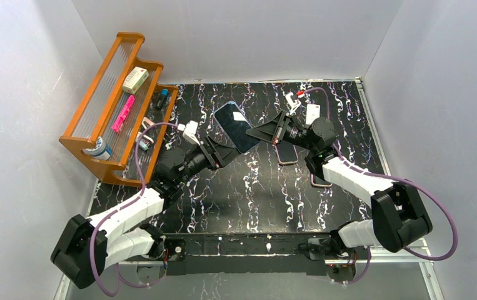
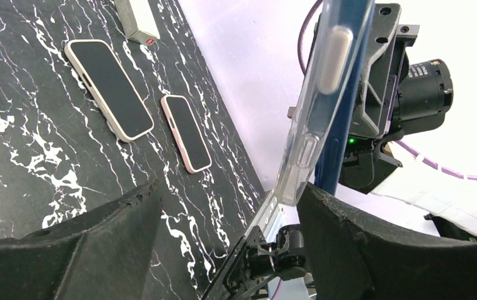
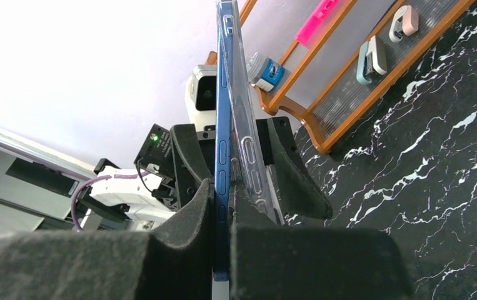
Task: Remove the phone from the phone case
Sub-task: Remove the phone case from the phone, then place the phone case at the center of the board.
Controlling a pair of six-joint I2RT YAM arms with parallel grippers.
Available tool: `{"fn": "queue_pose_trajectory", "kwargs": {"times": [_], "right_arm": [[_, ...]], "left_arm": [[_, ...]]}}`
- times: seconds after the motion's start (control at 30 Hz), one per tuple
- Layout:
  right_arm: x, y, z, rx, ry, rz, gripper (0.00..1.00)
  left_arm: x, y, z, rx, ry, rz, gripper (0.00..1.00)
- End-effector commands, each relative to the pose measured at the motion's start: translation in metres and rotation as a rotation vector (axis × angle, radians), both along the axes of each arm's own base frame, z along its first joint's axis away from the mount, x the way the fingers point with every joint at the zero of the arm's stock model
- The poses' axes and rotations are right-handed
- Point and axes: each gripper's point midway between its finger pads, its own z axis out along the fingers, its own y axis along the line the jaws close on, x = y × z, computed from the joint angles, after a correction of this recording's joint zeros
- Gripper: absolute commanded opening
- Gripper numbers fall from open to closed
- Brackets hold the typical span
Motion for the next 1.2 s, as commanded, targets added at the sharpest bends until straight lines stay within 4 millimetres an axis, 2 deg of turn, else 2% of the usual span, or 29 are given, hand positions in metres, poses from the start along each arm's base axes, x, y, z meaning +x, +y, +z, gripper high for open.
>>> {"fn": "queue_pose_trajectory", "kwargs": {"times": [0.0, 0.13, 0.3, 0.43, 0.53, 0.87, 1.07, 1.17], "right_arm": [[-0.022, -0.005, 0.037, 0.073, -0.130, 0.056, 0.01], [-0.024, -0.005, 0.024, 0.056, -0.105, 0.058, 0.01], [-0.026, -0.006, 0.013, 0.039, -0.089, 0.065, 0.01], [-0.024, -0.008, 0.005, 0.015, -0.087, 0.039, 0.01], [-0.021, -0.009, 0.000, -0.017, -0.097, 0.012, 0.01], [-0.005, -0.017, -0.011, -0.116, -0.138, -0.085, 0.01], [0.026, -0.028, -0.031, -0.234, -0.149, -0.232, 0.01], [0.046, -0.033, -0.048, -0.290, -0.129, -0.312, 0.01]], "left_arm": [[0.010, -0.003, 0.048, -0.095, -0.102, 0.018, 0.73], [0.014, -0.008, 0.059, -0.130, -0.118, 0.010, 0.64], [0.020, -0.008, 0.059, -0.122, -0.132, 0.028, 0.43], [0.026, -0.002, 0.046, -0.071, -0.145, 0.070, 0.16], [0.035, 0.008, 0.022, 0.035, -0.107, 0.127, 0.00], [0.056, 0.056, -0.039, 0.445, 0.014, 0.257, 0.00], [0.060, 0.068, -0.079, 0.639, 0.184, 0.115, 0.00], [0.059, 0.069, -0.095, 0.729, 0.254, 0.026, 0.00]]}}
